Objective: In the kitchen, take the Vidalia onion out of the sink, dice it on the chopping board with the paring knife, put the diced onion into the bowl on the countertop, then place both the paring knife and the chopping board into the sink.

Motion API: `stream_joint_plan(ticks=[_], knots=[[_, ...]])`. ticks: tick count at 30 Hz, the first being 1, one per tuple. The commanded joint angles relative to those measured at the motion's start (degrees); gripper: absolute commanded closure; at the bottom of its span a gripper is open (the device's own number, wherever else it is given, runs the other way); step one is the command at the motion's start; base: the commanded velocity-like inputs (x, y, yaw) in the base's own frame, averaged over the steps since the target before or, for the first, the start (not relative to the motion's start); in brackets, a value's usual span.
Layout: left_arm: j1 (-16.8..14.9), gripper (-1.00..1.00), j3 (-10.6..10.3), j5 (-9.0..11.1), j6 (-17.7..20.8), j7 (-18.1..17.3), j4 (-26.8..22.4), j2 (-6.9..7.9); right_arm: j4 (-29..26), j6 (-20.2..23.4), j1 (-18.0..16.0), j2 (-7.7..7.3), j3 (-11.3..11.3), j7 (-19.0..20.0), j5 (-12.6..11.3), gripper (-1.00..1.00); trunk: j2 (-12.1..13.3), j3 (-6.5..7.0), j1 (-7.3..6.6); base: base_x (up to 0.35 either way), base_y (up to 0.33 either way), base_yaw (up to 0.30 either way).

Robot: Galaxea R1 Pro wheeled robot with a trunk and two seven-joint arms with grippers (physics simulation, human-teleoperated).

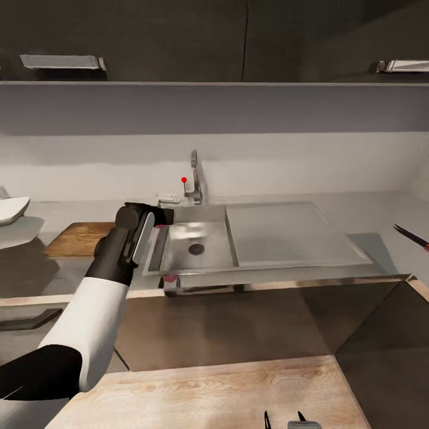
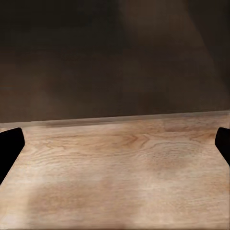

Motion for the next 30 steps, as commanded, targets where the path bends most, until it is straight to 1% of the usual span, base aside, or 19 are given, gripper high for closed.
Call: stream_joint_plan(ticks=[1, 5, 8, 24, 30], knots=[[0.0, 1.0, -0.1, 0.0, 0.2, 0.2, 0.0, 0.02, 0.1, -0.2, 0.0, 0.02, 0.5, -0.3, -0.4, -1.0, 0.0, 0.04, -0.01, -0.047, 0.29, 0.0], [0.0, 1.0, -0.1, 0.0, 0.2, 0.3, 0.1, 0.9, 0.1, -0.2, 0.0, 0.02, 0.5, -0.3, -0.4, -1.0, 0.0, 0.37, -0.01, -0.011, 0.299, 0.0], [0.0, 1.0, -0.2, 0.0, 0.2, 0.3, 0.3, 1.09, 0.1, -0.2, 0.0, 0.02, 0.5, -0.3, -0.4, -1.0, 0.0, 0.62, -0.01, 0.007, 0.301, 0.0], [0.0, 1.0, -0.3, 0.0, 0.1, 0.3, 0.9, 1.24, 0.1, -0.2, 0.0, 0.02, 0.5, -0.3, -0.4, -1.0, 0.0, 1.93, -0.01, 0.083, 0.301, 0.002], [0.0, 1.0, -0.3, 0.0, 0.1, 0.4, 1.5, 1.25, 0.1, -0.2, 0.0, 0.02, 0.5, -0.3, -0.4, -1.0, 0.0, 2.39, -0.01, 0.012, 0.295, 0.142]])
